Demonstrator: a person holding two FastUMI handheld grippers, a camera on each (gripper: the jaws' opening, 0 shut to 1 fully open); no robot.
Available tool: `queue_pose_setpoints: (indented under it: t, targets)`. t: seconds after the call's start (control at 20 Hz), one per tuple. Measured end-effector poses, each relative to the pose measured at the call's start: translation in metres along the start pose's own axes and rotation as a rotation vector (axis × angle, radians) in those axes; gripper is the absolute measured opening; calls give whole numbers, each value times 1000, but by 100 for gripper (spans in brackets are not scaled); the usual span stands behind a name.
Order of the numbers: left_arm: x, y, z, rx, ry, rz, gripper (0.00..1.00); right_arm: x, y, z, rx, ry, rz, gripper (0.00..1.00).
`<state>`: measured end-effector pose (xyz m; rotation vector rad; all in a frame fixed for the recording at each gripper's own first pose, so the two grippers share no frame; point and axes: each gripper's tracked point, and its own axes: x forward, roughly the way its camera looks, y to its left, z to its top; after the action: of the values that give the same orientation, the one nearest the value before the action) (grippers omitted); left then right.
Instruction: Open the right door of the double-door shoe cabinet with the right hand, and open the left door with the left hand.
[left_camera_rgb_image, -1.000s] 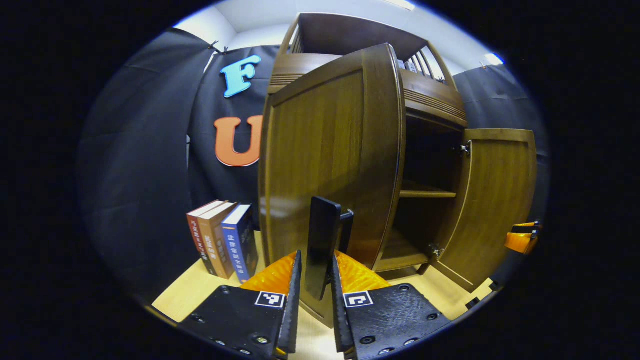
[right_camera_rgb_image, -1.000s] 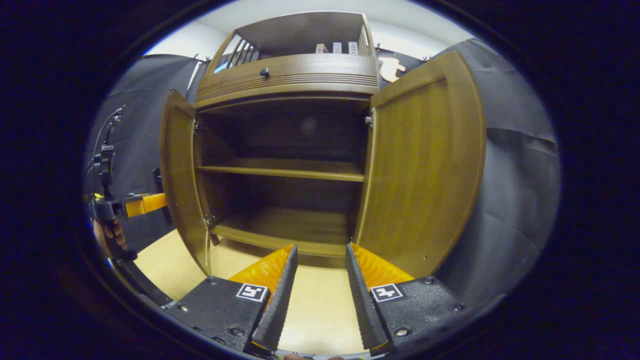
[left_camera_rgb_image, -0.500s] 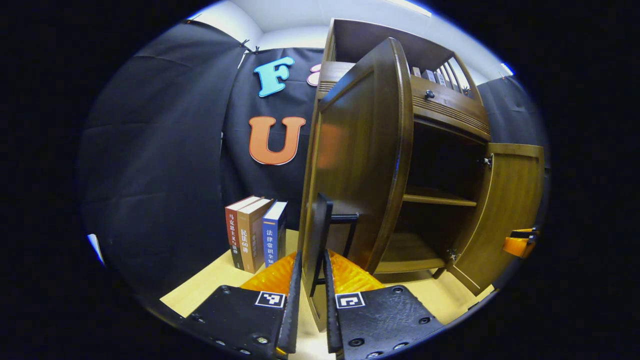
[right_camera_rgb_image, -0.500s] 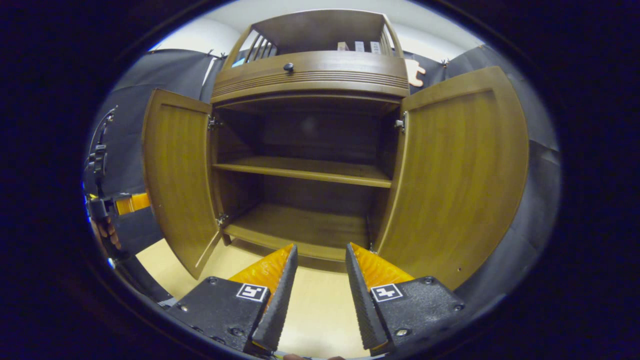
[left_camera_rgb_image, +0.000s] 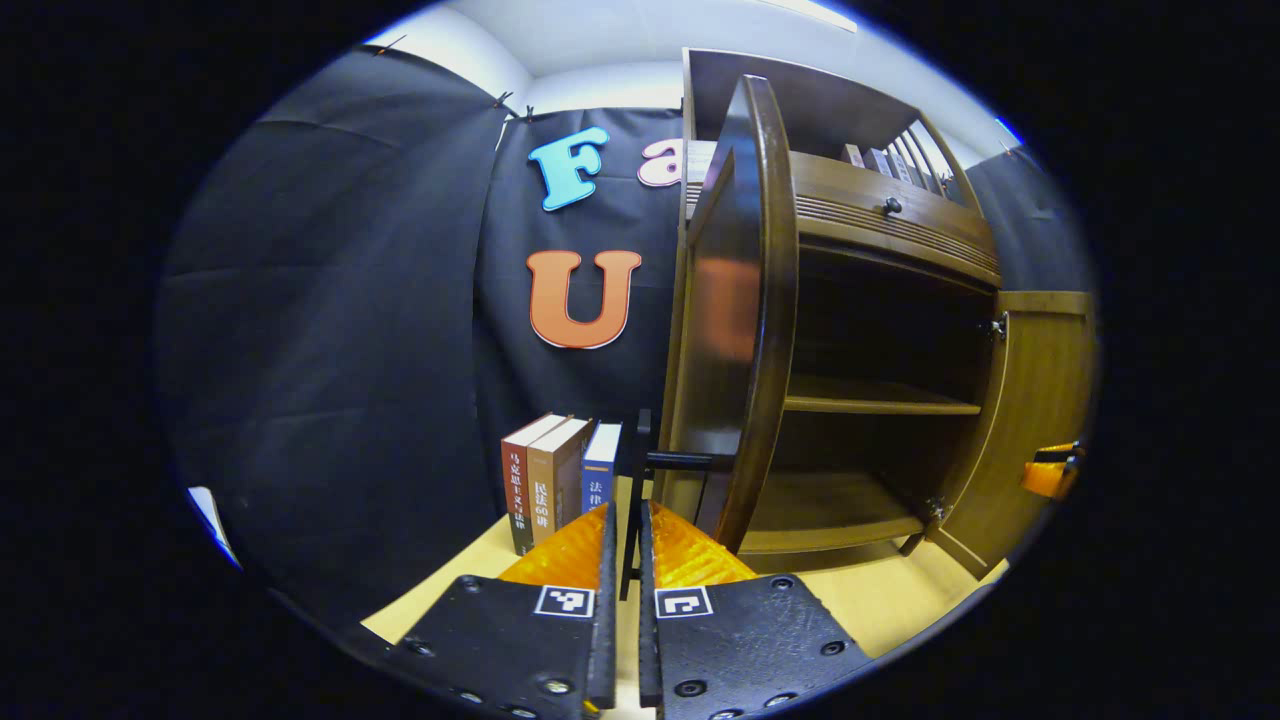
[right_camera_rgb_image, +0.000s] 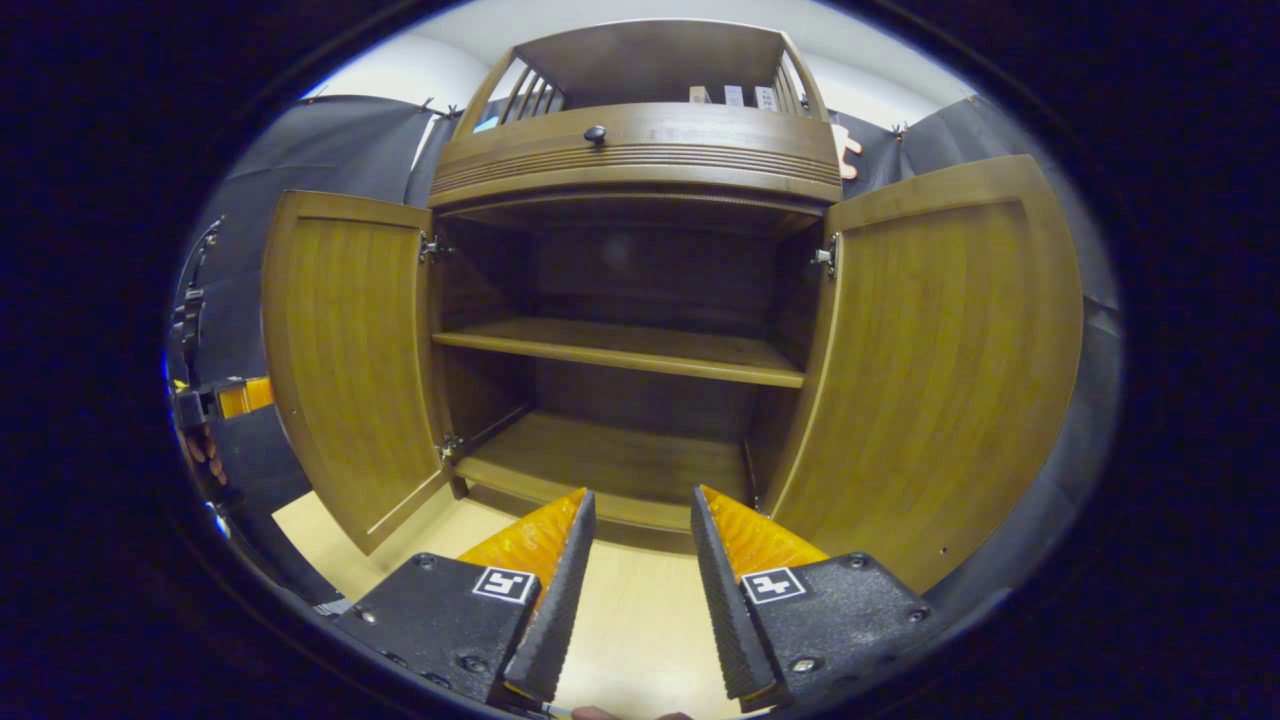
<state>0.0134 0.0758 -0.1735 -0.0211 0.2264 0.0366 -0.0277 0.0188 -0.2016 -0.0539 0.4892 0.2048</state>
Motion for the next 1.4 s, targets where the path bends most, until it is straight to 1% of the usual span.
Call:
queue_pose_setpoints:
  t: [0.05,0.1,0.2,0.25,0.3,0.45,0.55,0.6,0.65,0.7,0.75,0.8,0.9,0.95,1.0,1.1,1.15,1.2,1.25,1.3,1.35,1.4]
  targets:
    - [2,2,1,9,1,-3,13,1,2,0,1,0,0,63]
    - [2,3,1,17,5,-8,13,2,2,2,2,-2,-1,63]
    - [-2,12,3,15,1,6,13,4,3,5,2,-7,-6,64]
    - [-4,19,2,10,0,23,13,4,2,6,4,-11,-10,61]
    - [-7,27,2,4,1,42,13,4,1,8,5,-14,-14,64]
    - [-13,48,3,-18,-2,93,13,6,-2,12,11,-17,-16,64]
    - [-18,50,6,-36,-7,97,13,7,-3,14,12,-21,-18,64]
    - [-19,52,8,-29,-13,104,13,8,-3,16,10,-24,-17,62]
    - [-22,51,11,-15,-19,113,13,9,-5,18,9,-28,-21,64]
    - [-25,50,15,-4,-26,118,13,8,-5,21,10,-33,-21,62]
    - [-30,48,19,3,-33,120,13,8,-6,23,12,-39,-25,62]
    - [-34,46,24,13,-41,129,13,7,-9,26,14,-44,-30,64]
    - [-42,40,33,40,-55,141,13,3,-13,38,25,-68,-43,65]
    - [-48,33,40,48,-67,130,21,1,-17,44,31,-83,-53,62]
    - [-49,27,48,51,-80,125,30,-2,-21,52,37,-99,-63,69]
    - [-57,15,60,65,-112,114,47,-7,-26,67,45,-126,-76,86]
    - [-60,9,68,70,-131,109,59,-12,-28,72,48,-140,-82,86]
    - [-61,0,76,71,-148,98,49,-15,-31,80,50,-152,-87,86]
    - [-63,-11,84,64,-165,82,48,-15,-33,86,51,-162,-87,81]
    - [-64,-24,90,54,-178,56,58,-18,-34,93,54,-173,-85,81]
    - [-65,-38,97,43,-193,33,48,-21,-35,100,56,-184,-83,81]
    - [-67,-50,103,36,-204,9,51,-23,-36,106,59,-197,-82,81]
